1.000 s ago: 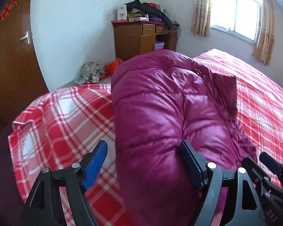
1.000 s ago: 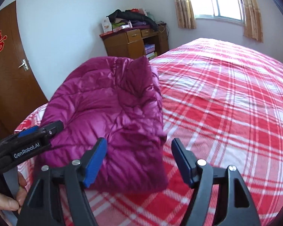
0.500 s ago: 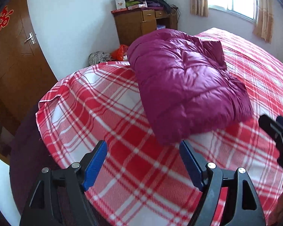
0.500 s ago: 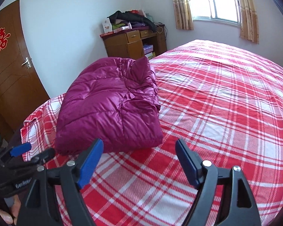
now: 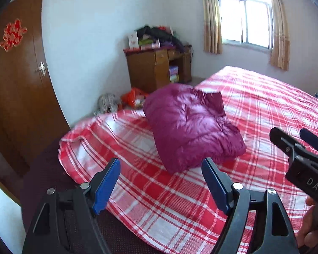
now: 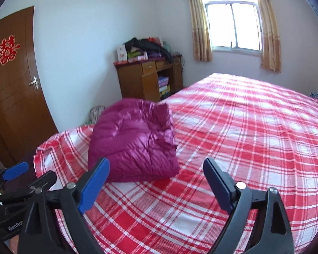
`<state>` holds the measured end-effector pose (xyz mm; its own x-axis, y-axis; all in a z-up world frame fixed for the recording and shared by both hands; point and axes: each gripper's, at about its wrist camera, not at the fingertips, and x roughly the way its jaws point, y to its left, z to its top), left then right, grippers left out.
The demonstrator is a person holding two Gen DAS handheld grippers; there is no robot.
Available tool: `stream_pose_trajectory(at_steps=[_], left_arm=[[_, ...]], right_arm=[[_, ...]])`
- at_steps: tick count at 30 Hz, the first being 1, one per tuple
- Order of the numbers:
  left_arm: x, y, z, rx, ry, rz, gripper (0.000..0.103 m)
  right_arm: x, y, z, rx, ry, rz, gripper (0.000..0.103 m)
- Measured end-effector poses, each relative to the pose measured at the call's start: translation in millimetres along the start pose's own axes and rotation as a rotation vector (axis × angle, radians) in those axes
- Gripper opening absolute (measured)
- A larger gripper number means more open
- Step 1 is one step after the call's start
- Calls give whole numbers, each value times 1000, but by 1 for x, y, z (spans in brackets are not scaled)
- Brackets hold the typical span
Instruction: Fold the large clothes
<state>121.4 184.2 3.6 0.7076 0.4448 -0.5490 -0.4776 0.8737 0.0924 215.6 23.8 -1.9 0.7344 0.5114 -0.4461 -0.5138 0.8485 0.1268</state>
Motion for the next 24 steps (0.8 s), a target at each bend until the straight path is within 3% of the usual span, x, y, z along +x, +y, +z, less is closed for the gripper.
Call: stream_pose_trajectory(at_steps=[9,17,24], left_arm=[[-44,0,18,9,-132,3,86],[-71,10,22,-32,-233,36,89],[-83,10,22,-38,-286,49,91]], right_arm=[[-52,5,25,-8,-174,4,98],[-79,12,27,-29,-285,-1,103],[-78,17,23,-38,-312,-32,103]])
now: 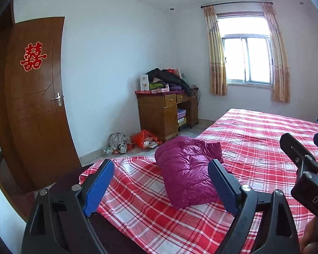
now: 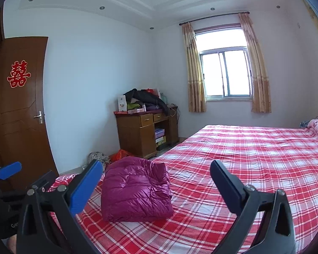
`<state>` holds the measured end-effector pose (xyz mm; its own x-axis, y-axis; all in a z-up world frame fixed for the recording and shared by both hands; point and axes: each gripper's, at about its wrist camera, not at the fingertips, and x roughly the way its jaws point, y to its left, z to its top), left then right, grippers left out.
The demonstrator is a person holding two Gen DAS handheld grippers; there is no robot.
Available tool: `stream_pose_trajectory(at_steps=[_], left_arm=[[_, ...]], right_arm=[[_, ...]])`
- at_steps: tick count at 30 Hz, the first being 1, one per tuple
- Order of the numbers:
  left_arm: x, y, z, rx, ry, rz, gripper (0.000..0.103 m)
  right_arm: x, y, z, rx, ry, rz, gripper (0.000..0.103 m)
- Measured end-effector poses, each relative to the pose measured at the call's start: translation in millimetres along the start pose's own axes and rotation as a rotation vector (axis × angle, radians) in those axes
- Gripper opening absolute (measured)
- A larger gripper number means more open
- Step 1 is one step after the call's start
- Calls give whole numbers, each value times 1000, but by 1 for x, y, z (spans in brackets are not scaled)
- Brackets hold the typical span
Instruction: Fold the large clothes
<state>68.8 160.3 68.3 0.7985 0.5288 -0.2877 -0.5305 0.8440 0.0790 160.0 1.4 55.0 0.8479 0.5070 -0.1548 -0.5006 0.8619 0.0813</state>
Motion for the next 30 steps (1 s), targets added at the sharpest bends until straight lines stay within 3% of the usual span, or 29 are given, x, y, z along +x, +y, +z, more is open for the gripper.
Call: stream_pose_trajectory(at_steps=[5,30], left_arm=[[-6,-3,-2,8,-27,74,92],[-10,-4,0,-1,-2,1,92]], right_arm=[[2,-2,-4,20,18,7,103],[-3,-6,-5,25,23,8,103]])
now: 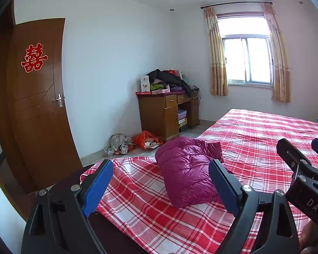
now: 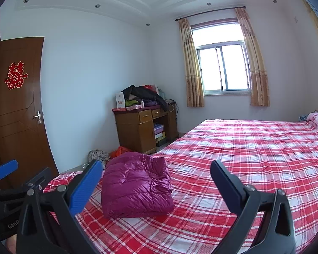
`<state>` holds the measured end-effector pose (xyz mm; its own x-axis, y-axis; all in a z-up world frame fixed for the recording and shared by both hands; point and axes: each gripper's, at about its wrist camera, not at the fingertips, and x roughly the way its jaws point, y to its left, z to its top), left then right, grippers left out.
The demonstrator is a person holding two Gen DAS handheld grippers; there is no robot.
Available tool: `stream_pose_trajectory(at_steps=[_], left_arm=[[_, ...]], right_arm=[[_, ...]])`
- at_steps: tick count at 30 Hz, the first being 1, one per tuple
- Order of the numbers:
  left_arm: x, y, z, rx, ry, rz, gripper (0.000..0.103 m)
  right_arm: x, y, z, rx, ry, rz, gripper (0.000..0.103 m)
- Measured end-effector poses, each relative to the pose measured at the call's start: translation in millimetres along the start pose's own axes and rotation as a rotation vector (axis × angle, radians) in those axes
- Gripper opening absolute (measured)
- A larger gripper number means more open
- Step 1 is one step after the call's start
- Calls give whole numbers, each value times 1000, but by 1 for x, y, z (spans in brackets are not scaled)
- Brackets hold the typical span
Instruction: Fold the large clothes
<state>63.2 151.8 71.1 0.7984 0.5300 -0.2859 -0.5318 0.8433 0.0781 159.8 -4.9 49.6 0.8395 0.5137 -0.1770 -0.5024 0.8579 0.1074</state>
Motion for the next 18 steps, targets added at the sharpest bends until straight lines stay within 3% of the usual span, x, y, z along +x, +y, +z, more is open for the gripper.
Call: stream_pose_trajectory(at_steps=[18], left_arm=[[0,-2,-1,0,11,-13,92]], right_arm=[[-4,-6,0,8,-15,-14,103]])
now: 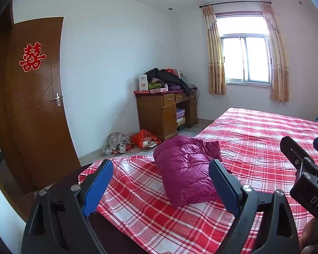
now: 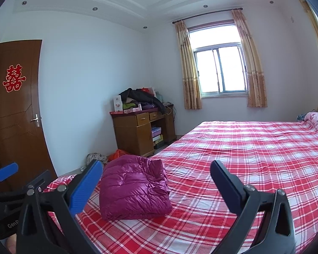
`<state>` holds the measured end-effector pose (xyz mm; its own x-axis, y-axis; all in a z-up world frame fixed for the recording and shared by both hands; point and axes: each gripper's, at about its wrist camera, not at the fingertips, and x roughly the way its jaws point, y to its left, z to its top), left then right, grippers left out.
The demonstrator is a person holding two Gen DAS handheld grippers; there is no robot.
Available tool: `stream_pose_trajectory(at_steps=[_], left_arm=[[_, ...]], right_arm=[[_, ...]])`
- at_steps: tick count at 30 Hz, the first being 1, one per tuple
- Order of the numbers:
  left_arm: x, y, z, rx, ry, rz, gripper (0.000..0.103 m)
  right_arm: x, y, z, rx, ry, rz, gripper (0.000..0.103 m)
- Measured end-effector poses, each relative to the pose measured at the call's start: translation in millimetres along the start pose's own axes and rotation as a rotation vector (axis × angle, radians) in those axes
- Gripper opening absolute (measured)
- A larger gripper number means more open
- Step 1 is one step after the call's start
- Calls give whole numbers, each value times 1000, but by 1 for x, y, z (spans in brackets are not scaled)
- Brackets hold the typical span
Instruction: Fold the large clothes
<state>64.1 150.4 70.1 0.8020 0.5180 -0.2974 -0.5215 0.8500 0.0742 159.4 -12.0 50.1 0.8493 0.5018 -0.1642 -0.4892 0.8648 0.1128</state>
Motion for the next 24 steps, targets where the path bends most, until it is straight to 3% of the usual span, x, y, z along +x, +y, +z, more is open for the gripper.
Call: stream_pose_trajectory(at_steps=[7,24], left_arm=[[6,-1,-1,15,8,22,92],[29,0,-7,1,107,-46,92]], right_arm=[[0,0,0,2,-1,-6,103],[4,1,-4,-9,20,-13,103]])
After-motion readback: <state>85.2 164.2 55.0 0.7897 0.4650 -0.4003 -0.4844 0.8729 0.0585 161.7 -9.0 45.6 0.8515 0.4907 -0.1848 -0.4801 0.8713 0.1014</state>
